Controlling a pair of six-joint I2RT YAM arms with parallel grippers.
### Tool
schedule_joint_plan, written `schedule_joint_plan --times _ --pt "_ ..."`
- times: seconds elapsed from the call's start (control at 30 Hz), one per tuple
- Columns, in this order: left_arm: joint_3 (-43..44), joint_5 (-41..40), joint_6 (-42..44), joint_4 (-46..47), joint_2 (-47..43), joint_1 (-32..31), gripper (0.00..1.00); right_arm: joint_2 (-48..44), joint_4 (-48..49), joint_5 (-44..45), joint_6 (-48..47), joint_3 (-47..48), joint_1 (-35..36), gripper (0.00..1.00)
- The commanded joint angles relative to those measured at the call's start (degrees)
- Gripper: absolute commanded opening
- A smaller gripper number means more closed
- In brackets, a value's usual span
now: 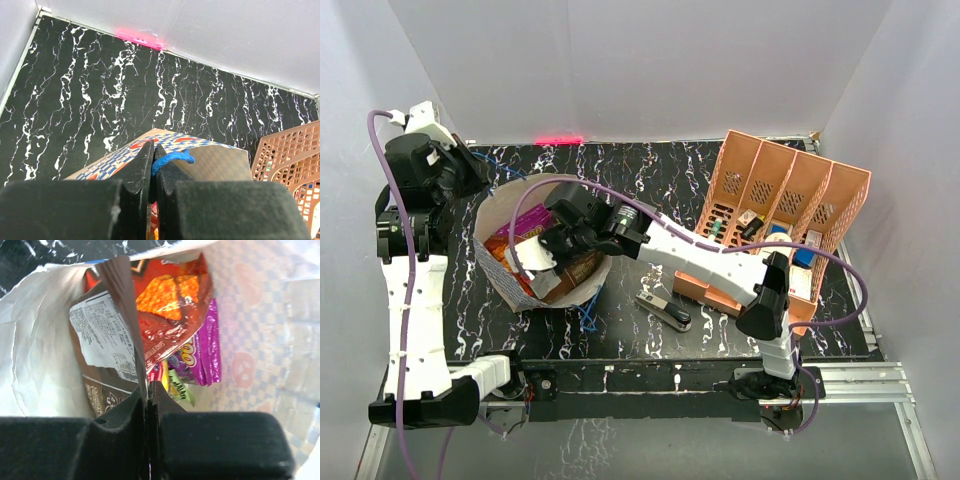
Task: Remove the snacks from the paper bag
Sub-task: Take out the snack from the paper bag, then place the snack at the center of the board.
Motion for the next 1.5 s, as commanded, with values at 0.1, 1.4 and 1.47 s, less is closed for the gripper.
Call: schedule_joint_plan --times 0.1,1.4,1.47 --pt "0.37 -2.15 1.01 3.77 -4.00 -0.14 0.00 -9.79 18.92 0.88 6.72 3.07 -0.11 0.07" --pt "3.32 -24.36 3.30 -0.84 -3.94 -1.04 0.00 -22.27 49.16 16.18 12.81 -22.99 -27.64 0.07" --pt "2.63 -22.46 3.20 -0.16 -4.30 -1.13 0.00 -17.22 52.16 15.00 11.48 -21.71 -29.87 0.07"
